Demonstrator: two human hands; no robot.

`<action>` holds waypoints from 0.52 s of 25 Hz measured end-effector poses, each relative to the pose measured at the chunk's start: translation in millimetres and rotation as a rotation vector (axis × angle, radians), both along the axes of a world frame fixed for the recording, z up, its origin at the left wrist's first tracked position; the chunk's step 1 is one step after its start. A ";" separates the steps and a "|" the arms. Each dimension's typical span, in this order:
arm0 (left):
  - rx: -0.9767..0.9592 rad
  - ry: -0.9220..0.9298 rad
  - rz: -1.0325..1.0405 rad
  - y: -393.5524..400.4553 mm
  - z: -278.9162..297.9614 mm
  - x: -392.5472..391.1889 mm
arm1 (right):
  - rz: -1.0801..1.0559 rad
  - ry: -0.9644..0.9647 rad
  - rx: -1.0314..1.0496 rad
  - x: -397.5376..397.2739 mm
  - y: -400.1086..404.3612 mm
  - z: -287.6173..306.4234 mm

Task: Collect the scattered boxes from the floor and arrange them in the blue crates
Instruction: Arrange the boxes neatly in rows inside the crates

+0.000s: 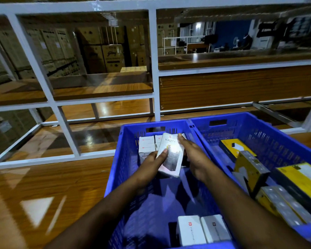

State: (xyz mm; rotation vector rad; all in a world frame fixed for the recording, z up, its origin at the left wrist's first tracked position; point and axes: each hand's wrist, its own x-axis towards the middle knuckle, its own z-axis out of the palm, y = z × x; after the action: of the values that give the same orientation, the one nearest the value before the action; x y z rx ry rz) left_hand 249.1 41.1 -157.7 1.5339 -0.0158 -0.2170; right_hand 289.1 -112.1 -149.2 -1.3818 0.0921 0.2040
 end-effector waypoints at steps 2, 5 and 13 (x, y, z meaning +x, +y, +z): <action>-0.069 0.053 -0.011 -1.5 0.5 -0.6 | 0.004 -0.002 0.027 1.4 -0.4 -2.3; -0.175 0.097 -0.005 -2.5 0.3 0.1 | -0.010 -0.003 0.071 1.6 -0.8 -1.6; 0.061 0.034 -0.025 3.8 -19.4 12.5 | -0.135 -0.062 0.098 5.1 -5.6 -0.4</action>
State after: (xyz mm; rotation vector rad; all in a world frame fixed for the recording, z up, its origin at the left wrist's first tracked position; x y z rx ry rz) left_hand 261.6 44.8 -177.1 1.5910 -0.0019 -0.2655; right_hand 294.2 -117.8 -149.6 -1.2784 0.1217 0.0519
